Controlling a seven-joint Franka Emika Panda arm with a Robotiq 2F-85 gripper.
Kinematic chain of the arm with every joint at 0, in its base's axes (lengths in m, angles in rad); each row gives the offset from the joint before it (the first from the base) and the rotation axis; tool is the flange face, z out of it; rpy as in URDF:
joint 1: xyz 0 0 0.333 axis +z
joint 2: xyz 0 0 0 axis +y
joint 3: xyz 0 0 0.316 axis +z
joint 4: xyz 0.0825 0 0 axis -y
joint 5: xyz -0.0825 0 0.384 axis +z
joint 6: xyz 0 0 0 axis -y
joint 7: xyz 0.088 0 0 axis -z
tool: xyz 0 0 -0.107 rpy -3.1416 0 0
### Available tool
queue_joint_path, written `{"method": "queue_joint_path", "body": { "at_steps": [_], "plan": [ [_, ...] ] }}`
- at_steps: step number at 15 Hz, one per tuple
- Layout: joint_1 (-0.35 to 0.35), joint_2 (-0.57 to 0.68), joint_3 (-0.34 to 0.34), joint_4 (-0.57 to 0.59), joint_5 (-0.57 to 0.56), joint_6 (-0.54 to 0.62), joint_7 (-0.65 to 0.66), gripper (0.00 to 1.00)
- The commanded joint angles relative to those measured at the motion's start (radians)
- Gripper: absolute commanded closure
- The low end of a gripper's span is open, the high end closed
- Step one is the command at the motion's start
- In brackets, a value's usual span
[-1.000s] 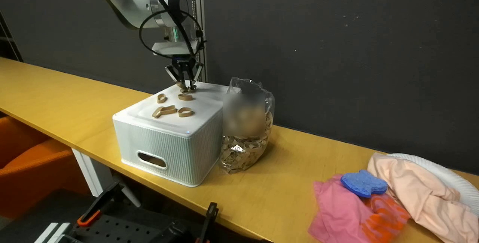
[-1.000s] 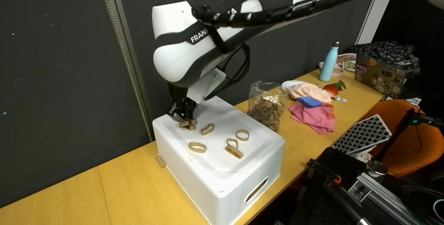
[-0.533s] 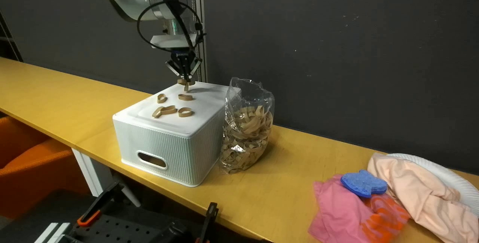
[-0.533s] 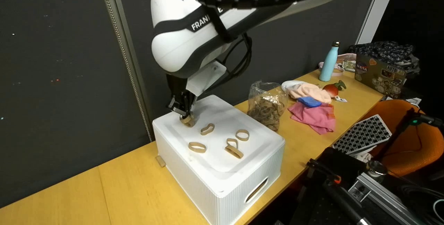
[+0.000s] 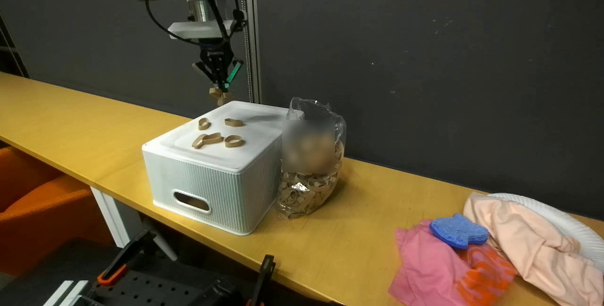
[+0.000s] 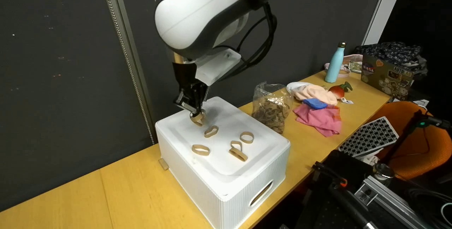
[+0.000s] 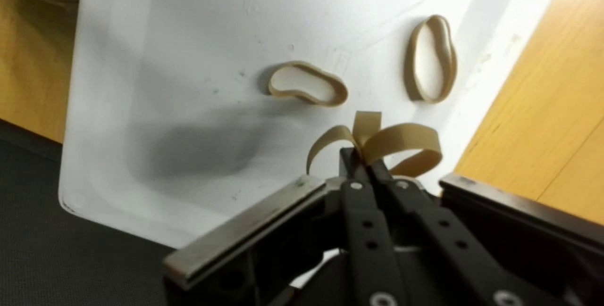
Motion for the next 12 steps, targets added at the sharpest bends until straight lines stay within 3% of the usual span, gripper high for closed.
{"method": "queue_joint_path", "body": {
  "at_steps": [1, 5, 12],
  "plan": [
    [0.003, -0.128, 0.013, -0.153, 0.015, -0.010, 0.029, 0.99],
    [-0.002, -0.207, 0.018, -0.266, 0.017, -0.005, 0.042, 0.99],
    [-0.015, -0.233, 0.009, -0.370, -0.001, 0.017, 0.065, 0.99]
  ]
}}
